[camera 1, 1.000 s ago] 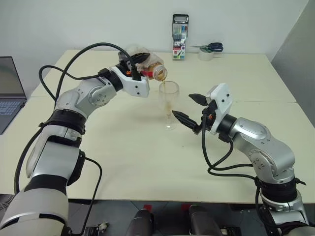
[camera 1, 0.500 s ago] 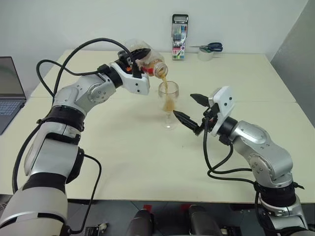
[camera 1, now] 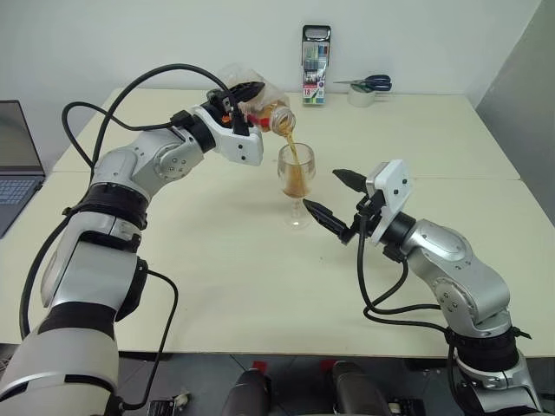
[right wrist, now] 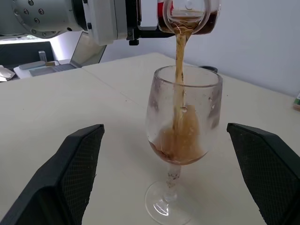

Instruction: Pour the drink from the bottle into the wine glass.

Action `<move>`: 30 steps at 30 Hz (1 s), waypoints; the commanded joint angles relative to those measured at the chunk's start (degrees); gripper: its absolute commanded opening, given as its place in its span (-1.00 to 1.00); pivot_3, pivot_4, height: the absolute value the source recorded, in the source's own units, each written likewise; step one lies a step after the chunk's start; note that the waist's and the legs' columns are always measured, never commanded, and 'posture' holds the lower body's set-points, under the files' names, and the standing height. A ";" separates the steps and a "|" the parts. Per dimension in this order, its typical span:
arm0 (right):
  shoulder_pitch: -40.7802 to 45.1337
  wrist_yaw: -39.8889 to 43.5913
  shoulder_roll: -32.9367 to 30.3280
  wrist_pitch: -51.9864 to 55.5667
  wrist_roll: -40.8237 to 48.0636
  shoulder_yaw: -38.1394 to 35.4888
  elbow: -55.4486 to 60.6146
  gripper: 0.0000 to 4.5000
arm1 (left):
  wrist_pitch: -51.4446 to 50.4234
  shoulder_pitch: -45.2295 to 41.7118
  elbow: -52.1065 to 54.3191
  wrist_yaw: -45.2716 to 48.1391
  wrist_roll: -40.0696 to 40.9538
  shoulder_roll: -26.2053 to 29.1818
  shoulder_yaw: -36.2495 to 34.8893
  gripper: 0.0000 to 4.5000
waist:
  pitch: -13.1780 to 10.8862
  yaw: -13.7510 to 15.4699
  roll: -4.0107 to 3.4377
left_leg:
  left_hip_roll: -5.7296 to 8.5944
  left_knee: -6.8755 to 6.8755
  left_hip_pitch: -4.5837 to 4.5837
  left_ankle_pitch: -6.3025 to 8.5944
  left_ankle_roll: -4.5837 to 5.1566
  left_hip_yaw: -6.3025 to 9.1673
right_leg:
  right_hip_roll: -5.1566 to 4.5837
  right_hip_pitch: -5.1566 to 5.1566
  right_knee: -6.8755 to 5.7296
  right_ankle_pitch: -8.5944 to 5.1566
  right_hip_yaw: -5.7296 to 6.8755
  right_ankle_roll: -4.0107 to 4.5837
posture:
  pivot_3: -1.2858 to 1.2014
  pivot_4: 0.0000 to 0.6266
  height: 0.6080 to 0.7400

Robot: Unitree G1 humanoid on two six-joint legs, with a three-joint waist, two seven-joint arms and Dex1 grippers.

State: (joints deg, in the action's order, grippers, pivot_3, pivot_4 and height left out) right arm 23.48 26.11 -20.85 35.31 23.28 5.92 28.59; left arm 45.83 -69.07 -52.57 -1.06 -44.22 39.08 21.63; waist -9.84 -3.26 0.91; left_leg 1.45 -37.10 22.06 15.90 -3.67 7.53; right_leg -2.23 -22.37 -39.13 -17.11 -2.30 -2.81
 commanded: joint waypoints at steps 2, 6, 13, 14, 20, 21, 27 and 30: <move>-0.04 -0.24 0.53 -0.82 -0.32 0.56 2.34 1.00 | 0.45 -2.91 -0.18 -1.98 -0.37 1.26 0.06 -0.23 | 0.00 0.00 0.00 | 0.00 0.00 0.00 0.00 0.00 -0.01 | 0.00 0.00 0.00 0.00 0.00 0.00 | 0.03 -0.52 1.00; -0.13 -0.52 0.66 -0.46 -0.33 0.82 2.68 1.00 | 0.56 -3.52 -1.03 -2.66 -0.85 1.33 0.42 -0.23 | 0.00 -0.01 0.00 | 0.00 0.00 0.00 0.00 0.00 0.00 | 0.00 0.00 0.00 0.00 0.00 0.00 | 0.03 -0.52 1.00; -0.09 -0.80 0.72 0.26 -0.35 0.88 3.09 1.00 | 0.81 -4.29 -2.23 -3.68 -1.71 1.32 0.80 -0.23 | 0.00 -0.01 0.00 | 0.01 -0.01 0.00 0.00 0.00 0.00 | 0.00 0.00 -0.01 0.00 0.00 0.00 | 0.03 -0.52 1.00; -0.07 -0.83 0.73 0.34 -0.35 0.89 3.13 1.00 | 0.85 -4.35 -2.32 -3.78 -1.81 1.31 0.84 -0.23 | 0.00 -0.01 0.00 | 0.01 -0.01 0.00 0.00 0.00 -0.01 | 0.00 0.00 -0.01 0.00 0.00 0.00 | 0.03 -0.52 1.00; -0.02 -0.98 0.70 0.88 -0.23 0.97 3.36 1.00 | 1.03 -4.90 -3.02 -4.52 -2.12 1.35 1.55 -0.23 | 0.00 -0.01 0.00 | 0.01 -0.02 0.00 0.00 0.00 0.00 | 0.00 0.00 -0.02 0.00 0.00 0.00 | 0.03 -0.52 1.00; -0.01 -1.02 0.72 0.98 -0.19 0.98 3.39 1.00 | 1.05 -5.01 -3.18 -4.65 -2.16 1.34 1.68 -0.23 | 0.00 -0.01 0.00 | 0.01 -0.02 0.00 0.00 0.00 0.00 | 0.00 0.00 -0.03 0.00 0.00 0.00 | 0.03 -0.52 1.00; -0.03 -1.09 0.70 1.36 0.00 1.11 3.54 1.00 | 1.02 -5.40 -3.68 -5.12 -2.17 1.37 2.39 -0.23 | 0.00 -0.02 0.00 | 0.01 -0.02 0.00 0.00 0.00 -0.01 | 0.00 0.00 -0.04 0.00 0.00 0.00 | 0.03 -0.52 1.00; -0.12 -0.96 0.65 1.59 0.17 1.29 3.73 1.00 | 1.15 -5.49 -3.84 -5.28 -2.20 1.37 2.67 -0.23 | 0.00 -0.02 0.00 | 0.01 -0.02 0.00 0.00 0.00 0.00 | 0.00 -0.01 -0.05 0.00 0.00 0.00 | 0.03 -0.52 1.00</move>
State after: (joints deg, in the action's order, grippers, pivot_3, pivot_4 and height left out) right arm 23.23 24.95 -20.22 37.05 23.19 7.02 29.22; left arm 46.72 -72.22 -56.66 -5.14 -46.46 39.35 24.53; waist -9.84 -3.28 0.91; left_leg 1.46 -37.13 22.06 15.90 -3.68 7.52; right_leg -2.23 -22.38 -39.18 -17.11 -2.30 -2.81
